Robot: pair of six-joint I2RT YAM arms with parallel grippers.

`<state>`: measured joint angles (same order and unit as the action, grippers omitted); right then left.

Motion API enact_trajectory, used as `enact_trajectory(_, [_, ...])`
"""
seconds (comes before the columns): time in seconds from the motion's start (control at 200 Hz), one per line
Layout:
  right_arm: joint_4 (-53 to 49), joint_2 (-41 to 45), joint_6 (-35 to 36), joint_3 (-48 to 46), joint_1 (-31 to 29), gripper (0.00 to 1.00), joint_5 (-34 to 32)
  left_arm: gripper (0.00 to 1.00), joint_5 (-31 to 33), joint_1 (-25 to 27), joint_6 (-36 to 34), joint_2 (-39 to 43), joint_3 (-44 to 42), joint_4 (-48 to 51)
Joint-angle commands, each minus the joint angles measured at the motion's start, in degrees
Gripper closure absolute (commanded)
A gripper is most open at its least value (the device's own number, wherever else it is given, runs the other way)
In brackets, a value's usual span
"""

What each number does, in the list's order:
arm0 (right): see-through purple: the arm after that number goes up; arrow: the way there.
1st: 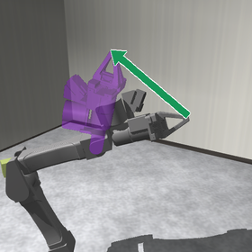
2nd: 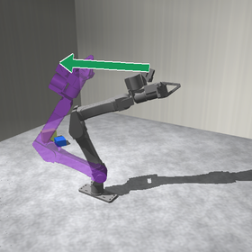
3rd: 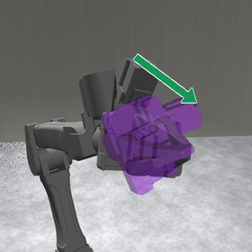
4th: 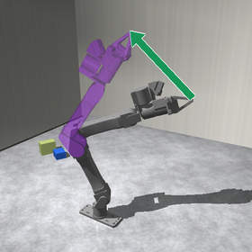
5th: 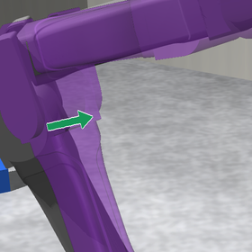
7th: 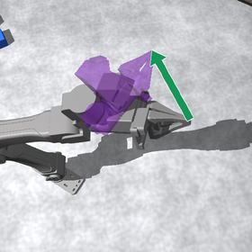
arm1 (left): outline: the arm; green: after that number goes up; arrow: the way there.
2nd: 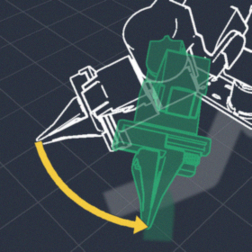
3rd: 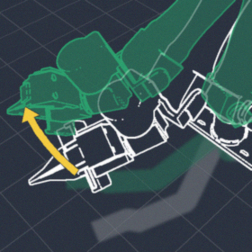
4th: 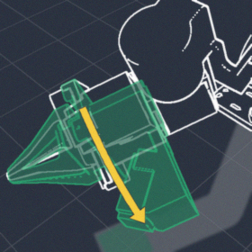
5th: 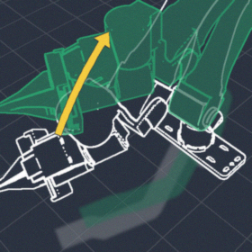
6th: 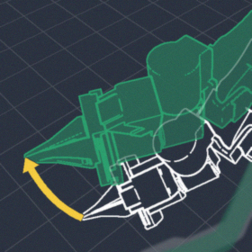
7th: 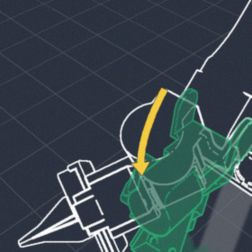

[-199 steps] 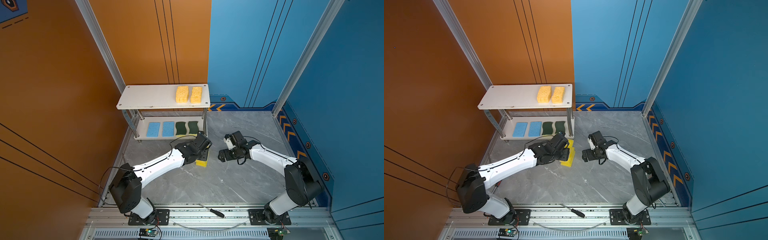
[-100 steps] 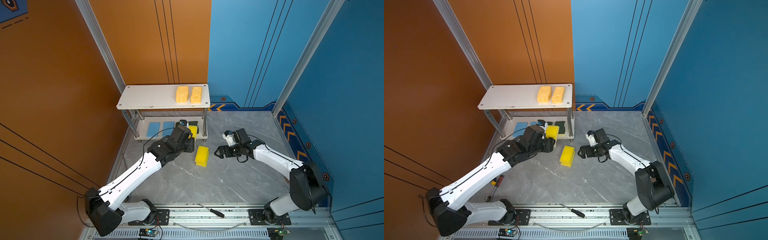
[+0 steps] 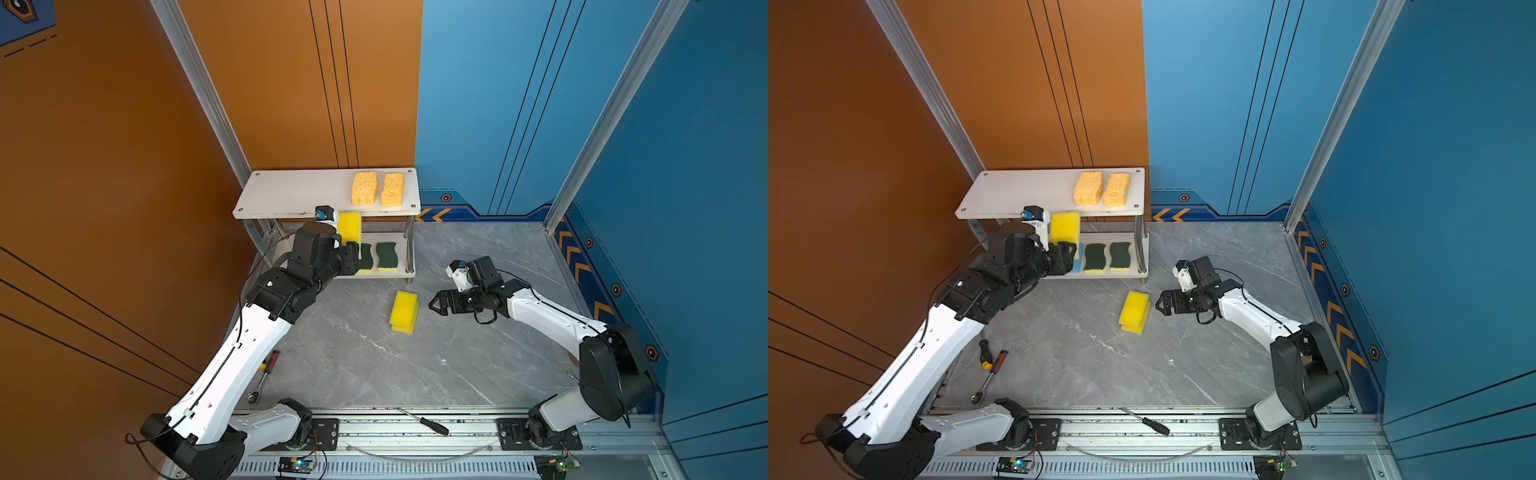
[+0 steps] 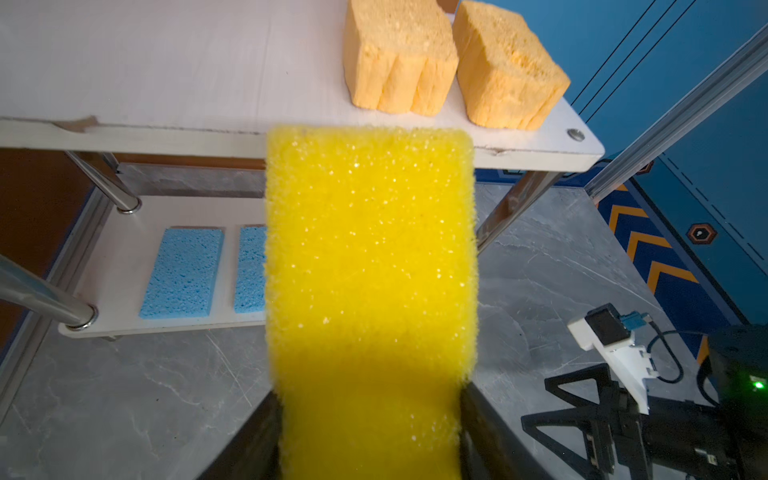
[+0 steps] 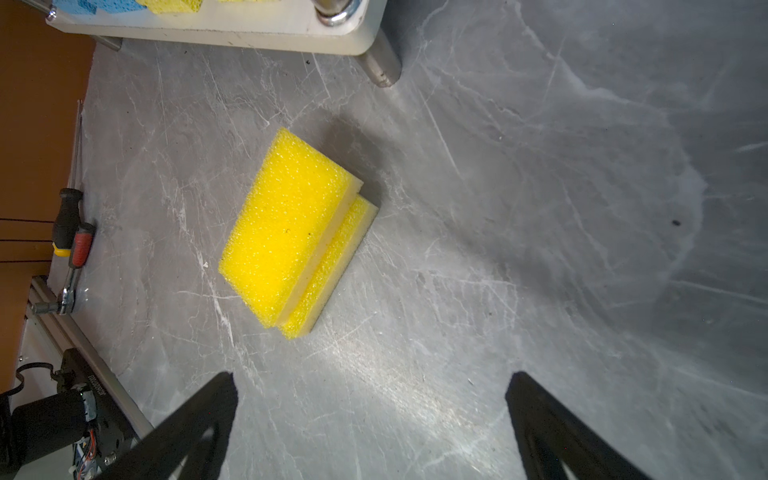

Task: Place and organize the cleaning sponges onto the shelf
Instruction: 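Raise the yellow sponge with the left gripper up to the top shelf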

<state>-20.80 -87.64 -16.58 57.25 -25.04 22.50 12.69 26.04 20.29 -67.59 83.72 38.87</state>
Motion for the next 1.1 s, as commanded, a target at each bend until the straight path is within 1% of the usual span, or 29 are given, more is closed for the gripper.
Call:
enact_trajectory(0.0, [0.73,0.6,-0.64,-0.47,0.33,0.0,0.44,0.41,-0.92,-1.83,-3.17,-0.57,4.27,0.9])
enact_trajectory(0.205, [0.93,0.38,-0.56,-0.74,0.52,0.0,0.53,0.41,0.97,-4.64,-6.13,-3.47,10.41,0.59])
enact_trajectory(0.401, [2.16,-0.16,-1.91,-1.41,0.52,0.0,0.99,0.4,0.61,-9.35,-8.42,-8.37,16.33,0.5])
enact_trajectory(0.681, [3.31,-1.12,-3.24,-1.31,0.52,0.0,1.77,0.39,-6.48,-16.63,-9.48,-17.89,23.81,-1.78])
enact_trajectory(0.761, [3.35,-1.33,-3.46,-0.92,0.47,0.0,1.76,0.4,-7.58,-18.1,-9.54,-20.71,25.82,-1.96])
enact_trajectory(1.097, [3.04,-2.74,-3.6,1.11,0.43,0.0,1.87,0.39,-12.57,-19.73,-10.83,-27.05,31.6,-1.96])
